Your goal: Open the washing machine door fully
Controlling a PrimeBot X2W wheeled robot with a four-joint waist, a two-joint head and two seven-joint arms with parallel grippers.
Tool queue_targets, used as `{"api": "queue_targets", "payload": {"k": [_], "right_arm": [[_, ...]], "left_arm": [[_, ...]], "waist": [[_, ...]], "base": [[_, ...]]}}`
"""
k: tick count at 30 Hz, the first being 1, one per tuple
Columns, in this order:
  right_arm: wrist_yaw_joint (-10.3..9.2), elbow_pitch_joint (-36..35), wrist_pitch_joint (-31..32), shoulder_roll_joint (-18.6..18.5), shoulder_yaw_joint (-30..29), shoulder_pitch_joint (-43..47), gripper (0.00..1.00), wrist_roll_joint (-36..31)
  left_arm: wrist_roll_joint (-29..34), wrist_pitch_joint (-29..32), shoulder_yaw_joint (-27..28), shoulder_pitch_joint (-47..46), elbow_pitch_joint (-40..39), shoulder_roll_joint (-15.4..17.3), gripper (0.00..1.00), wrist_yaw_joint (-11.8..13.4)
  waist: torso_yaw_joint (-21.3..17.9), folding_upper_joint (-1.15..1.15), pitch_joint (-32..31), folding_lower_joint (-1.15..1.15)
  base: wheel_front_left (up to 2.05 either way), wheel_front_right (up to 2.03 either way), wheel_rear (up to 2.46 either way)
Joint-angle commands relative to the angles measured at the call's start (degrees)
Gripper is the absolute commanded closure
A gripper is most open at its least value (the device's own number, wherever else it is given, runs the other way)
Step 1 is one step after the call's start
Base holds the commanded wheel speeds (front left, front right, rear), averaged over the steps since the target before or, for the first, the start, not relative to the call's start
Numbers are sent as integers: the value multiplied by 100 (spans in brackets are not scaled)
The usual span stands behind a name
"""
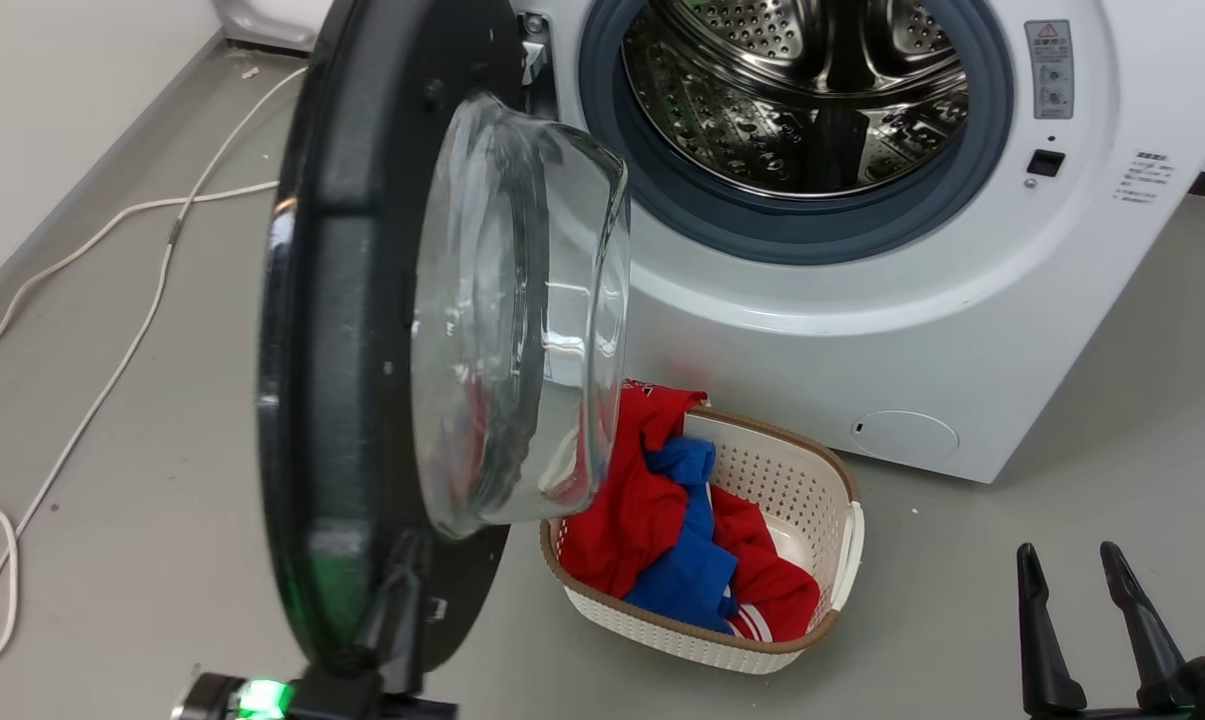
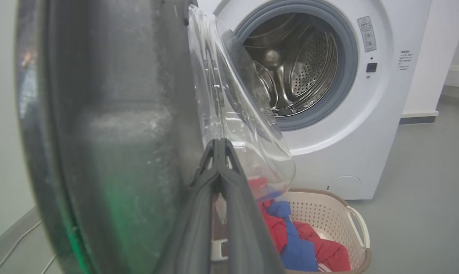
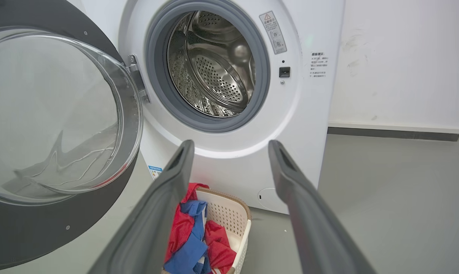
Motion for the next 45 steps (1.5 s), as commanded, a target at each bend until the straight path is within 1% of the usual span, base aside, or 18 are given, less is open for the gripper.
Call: {"api": "queue_targets", "payload": {"k": [1,7,13,18,19,23,26,34,35,45], "right_arm": [[1,5,-10,11,6,17,0,-4],[1,3,-10,11,36,-32,0,-33],[1,11,-10,11,50,-58,0,-58],[1,-6,-10,11,46,-131,0,-108],[1,-6,-10,11,46,-131,0,-108],[1,-37,-10,11,38,-217,0,-165],[1,-48,-10,11,11,-218,0,-162],[1,-74,-10,11,-37,-327,0,-211],[1,-70,-10,11,-32,-374,0,-228],[1,-83,-10,11,-39,-558,0,-303]], "left_arm": [[-48,15,143,65,-44,71,100,72],[-235,15,641,179,-106,273,100,217],[-346,15,944,135,-9,420,100,246],[-583,15,1318,-131,209,548,100,168],[-583,15,1318,-131,209,548,100,168],[-811,15,1702,-330,443,578,100,134],[-856,15,1856,-404,526,607,100,133],[-1071,14,2431,-722,836,736,100,0],[-1117,15,2587,-871,1015,793,100,-94],[-1198,15,2963,-1418,1755,1000,100,-419]], "waist": [[33,0,9,0],[57,0,46,0],[33,0,101,0],[-13,0,212,0],[-13,0,212,0],[-79,0,339,0],[-92,0,391,0],[-106,0,611,0],[-107,0,682,0],[-172,0,877,0]], "base": [[0,0,0],[0,0,0],[0,0,0],[0,0,0],[0,0,0],[0,0,0],[0,0,0],[0,0,0],[0,0,0],[0,0,0]]}}
